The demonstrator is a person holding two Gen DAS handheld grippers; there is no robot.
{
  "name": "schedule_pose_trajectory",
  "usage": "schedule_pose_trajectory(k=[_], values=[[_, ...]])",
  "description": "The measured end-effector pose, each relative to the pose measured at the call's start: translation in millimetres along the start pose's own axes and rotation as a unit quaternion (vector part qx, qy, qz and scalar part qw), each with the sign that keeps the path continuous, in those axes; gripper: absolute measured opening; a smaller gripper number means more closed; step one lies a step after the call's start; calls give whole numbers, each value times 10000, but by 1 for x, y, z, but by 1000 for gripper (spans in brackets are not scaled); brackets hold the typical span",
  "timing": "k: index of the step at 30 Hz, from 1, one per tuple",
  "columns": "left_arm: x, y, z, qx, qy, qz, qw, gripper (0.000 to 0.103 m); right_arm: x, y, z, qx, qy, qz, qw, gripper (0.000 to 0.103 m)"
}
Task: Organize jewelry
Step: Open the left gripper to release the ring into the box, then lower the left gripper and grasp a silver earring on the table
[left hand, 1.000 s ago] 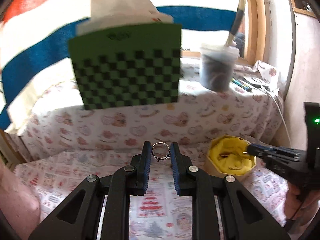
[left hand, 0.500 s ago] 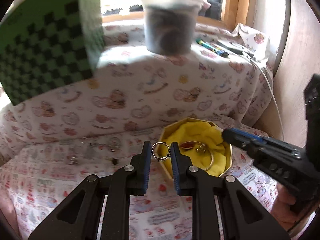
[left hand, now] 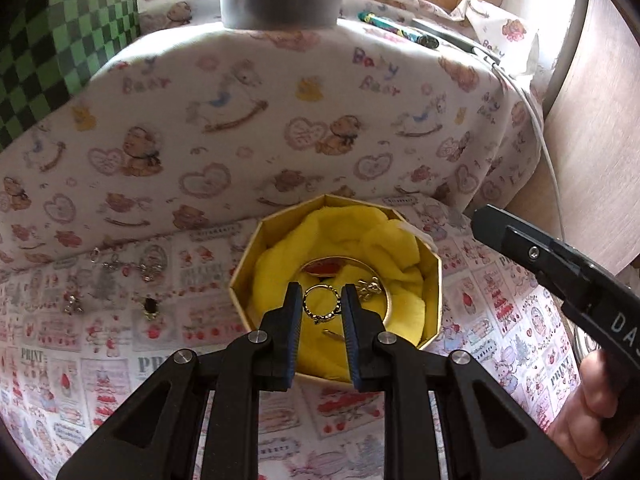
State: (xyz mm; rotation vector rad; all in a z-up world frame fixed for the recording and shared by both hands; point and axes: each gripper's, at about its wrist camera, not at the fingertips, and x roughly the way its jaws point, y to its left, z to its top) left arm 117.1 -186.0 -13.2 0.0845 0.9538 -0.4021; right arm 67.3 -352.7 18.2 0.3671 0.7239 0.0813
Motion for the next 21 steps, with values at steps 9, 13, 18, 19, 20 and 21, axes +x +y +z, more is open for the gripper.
schedule_pose_trajectory(k=[9,13,18,19,20,21], values=[[-28,2,1,82,-361,66,9993,40,5,8,-2,-128,-33,-143,9998,31],[-59,8,-8,164,-766,374,9962,59,0,15,-5,-278,-218,-374,9987,42],[-99,26,-34,88,-1361,887,9867,71,-10,33,-11,-639,-459,-333,9963,52],[-103,29,-36,101,-1439,943,9850,72,-11,35,-12,-678,-491,-340,9959,54],[-109,33,-38,105,-1512,967,9837,74,-12,37,-13,-743,-549,-380,9950,56],[-114,38,-40,107,-1549,952,9833,77,-12,39,-15,-803,-595,-435,9940,56]])
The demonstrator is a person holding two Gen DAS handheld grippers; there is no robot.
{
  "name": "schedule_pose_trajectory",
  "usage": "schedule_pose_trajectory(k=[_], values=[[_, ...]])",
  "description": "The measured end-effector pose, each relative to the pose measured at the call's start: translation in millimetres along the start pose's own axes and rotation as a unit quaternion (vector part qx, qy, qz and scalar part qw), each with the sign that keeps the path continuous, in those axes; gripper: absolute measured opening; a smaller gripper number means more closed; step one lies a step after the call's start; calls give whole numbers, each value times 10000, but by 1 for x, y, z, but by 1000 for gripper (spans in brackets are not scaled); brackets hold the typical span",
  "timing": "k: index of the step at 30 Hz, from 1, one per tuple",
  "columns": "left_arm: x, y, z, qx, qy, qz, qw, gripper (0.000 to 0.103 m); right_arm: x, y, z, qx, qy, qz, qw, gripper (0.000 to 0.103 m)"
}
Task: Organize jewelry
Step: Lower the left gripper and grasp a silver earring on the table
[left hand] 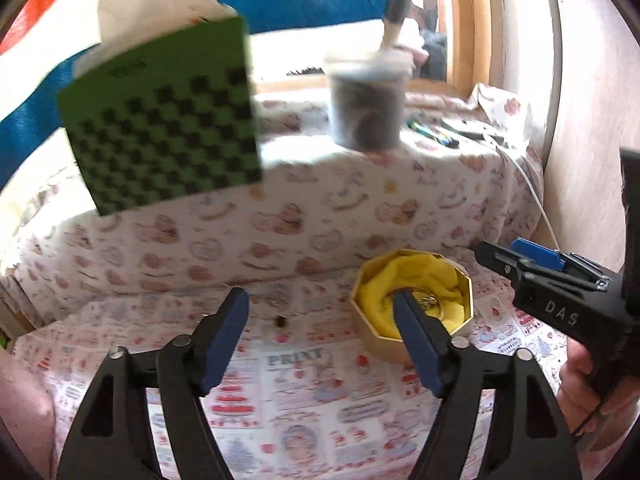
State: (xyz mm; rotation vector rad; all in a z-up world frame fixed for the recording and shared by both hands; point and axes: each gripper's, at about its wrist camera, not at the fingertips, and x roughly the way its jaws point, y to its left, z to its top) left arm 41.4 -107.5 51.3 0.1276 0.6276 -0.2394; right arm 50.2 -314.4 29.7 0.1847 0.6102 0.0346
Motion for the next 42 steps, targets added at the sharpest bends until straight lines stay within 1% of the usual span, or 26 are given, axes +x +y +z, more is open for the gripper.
schedule_pose_trajectory(k=[3,5,8,10,11,13,16,19,21,23,24,27,29,31,35,37,39,41,42], values=[[-10,15,0,9,-96,124,9999,78,0,8,-4,-221,-95,-290,9993,56],[-19,25,1,2,-213,197,9996,82,-1,10,-6,-242,-104,-265,9993,56],[-31,35,1,-11,-491,323,9983,91,0,12,-7,-259,-105,-225,9994,59],[-36,42,1,-33,-660,393,9970,101,1,15,-9,-338,-132,-292,9989,60],[-37,45,1,-52,-684,436,9967,103,3,17,-10,-393,-144,-347,9985,61],[-34,50,0,-70,-663,511,9965,103,5,18,-12,-448,-151,-418,9980,63],[-27,58,0,-116,-639,592,9961,103,6,19,-13,-479,-148,-410,9979,68],[-18,67,-2,-228,-599,592,9962,103,8,19,-14,-476,-169,-440,9978,70],[-12,73,-3,-304,-582,614,9960,103,11,18,-15,-452,-186,-491,9976,75],[-5,79,-5,-389,-587,619,9956,103,14,17,-16,-417,-181,-557,9974,83],[-1,83,-7,-436,-601,613,9954,103,15,16,-16,-403,-183,-581,9973,84],[16,94,-9,-595,-577,627,9946,103,20,15,-17,-356,-139,-624,9973,85],[32,102,-9,-774,-326,548,9950,103,22,15,-18,-347,-101,-613,9975,86],[41,109,-12,-840,-282,506,9948,103,24,16,-20,-369,-68,-633,9973,86],[61,114,-21,-584,-126,734,9955,103,30,16,-23,-384,-19,-704,9968,87],[71,116,-24,-549,0,862,9948,102,32,15,-25,-375,19,-713,9968,87],[80,118,-27,-513,43,868,9949,99,34,16,-25,-404,69,-756,9963,87],[87,117,-28,-459,183,819,9954,93,34,15,-25,-404,61,-771,9962,87],[89,118,-29,-500,244,776,9954,86,35,14,-25,-390,61,-772,9962,87]])
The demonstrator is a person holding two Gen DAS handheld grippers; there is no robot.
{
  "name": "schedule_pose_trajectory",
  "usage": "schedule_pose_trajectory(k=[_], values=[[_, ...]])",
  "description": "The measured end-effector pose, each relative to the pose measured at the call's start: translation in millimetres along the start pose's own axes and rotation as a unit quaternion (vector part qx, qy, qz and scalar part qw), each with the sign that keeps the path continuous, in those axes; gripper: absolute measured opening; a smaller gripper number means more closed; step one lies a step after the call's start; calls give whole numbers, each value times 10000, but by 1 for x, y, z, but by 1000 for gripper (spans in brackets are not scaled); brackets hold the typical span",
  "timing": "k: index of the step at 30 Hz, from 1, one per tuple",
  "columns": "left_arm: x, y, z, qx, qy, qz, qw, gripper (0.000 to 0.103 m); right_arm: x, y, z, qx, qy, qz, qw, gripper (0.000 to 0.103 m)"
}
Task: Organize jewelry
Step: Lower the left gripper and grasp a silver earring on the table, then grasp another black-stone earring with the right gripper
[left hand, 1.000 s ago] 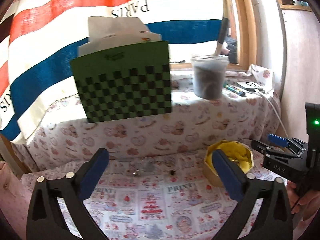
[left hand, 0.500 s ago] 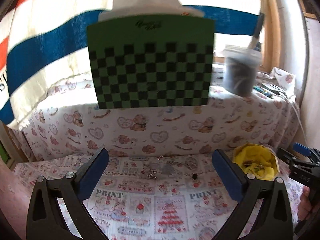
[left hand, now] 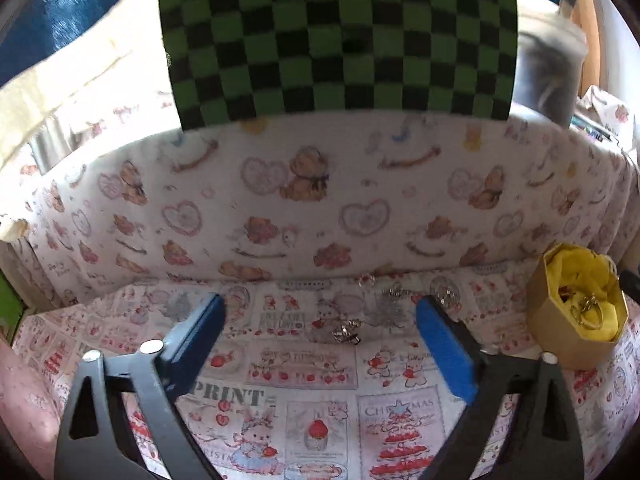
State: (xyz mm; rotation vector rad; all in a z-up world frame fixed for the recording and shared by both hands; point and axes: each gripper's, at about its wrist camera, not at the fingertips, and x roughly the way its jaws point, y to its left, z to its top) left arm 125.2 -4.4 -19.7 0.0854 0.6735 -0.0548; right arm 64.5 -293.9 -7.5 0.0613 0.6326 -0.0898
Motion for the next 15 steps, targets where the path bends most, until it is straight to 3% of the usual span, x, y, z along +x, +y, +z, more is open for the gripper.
schedule_pose_trajectory(k=[6,11,13,15], values=[[17,6,6,-309,450,-488,9973,73,5,-9,0,187,113,33,9998,87],[42,5,0,-362,846,-545,9943,47,5,-13,1,251,113,15,9996,87],[49,6,-5,-387,938,-540,9934,28,5,-12,0,238,129,19,9996,87],[50,7,-6,-406,950,-553,9931,17,4,-9,-1,184,124,-12,9998,87]])
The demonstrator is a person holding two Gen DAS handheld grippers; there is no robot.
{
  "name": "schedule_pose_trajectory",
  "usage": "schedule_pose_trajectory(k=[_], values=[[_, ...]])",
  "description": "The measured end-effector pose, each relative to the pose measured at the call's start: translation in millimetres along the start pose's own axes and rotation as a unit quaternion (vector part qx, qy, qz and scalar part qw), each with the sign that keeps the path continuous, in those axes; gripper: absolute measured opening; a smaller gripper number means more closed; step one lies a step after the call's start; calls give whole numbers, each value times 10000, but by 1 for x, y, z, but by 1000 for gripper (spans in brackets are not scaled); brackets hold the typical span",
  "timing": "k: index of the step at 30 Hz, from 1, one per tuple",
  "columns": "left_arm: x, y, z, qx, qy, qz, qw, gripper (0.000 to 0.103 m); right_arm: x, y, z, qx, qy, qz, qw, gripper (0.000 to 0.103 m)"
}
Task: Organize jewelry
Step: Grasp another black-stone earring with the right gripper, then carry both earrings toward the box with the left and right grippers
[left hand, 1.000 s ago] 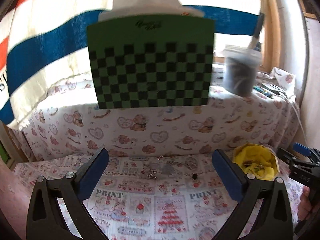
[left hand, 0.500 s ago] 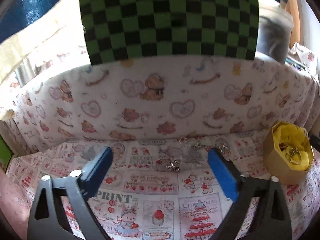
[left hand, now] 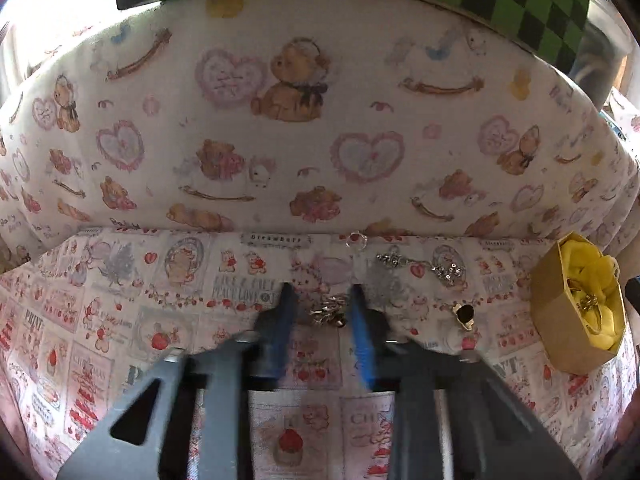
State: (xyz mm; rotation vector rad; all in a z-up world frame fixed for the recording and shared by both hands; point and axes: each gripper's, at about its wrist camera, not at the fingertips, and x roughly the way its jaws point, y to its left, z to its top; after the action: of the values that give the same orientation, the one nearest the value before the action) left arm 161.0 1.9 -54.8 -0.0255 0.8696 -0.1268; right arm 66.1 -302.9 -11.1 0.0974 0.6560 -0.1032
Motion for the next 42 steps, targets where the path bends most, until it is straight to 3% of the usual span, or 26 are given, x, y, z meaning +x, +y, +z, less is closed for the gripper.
schedule_pose_trajectory(k=[1,6,10,12,15,19,22,26,32,42], values=[[0,0,0,-31,-18,-13,10000,13,-1,2,-1,-49,-33,-24,10000,87],[-18,16,-8,-330,-123,-212,9992,12,-19,23,0,-492,-321,-44,9983,87],[-53,33,-11,-535,-379,-335,9973,10,-28,39,8,-474,-250,274,9982,87],[-71,34,-11,-477,-483,-72,9977,10,-29,54,15,-408,-79,584,9974,87],[-101,28,-6,-455,-741,-174,9961,10,-29,79,22,-535,48,751,9957,87],[-125,20,-4,-196,-947,78,9953,10,-14,117,29,-696,412,1065,9910,80],[-122,21,0,-176,-945,224,9951,10,8,141,31,-766,837,1283,9852,72],[-104,27,1,-332,-783,353,9958,10,37,162,23,-916,1288,1270,9792,71],[-88,47,0,-537,-571,476,9958,10,65,179,15,-1058,1669,1094,9741,42],[-84,52,0,-630,-513,476,9956,10,95,196,13,-1114,2003,988,9684,13]])
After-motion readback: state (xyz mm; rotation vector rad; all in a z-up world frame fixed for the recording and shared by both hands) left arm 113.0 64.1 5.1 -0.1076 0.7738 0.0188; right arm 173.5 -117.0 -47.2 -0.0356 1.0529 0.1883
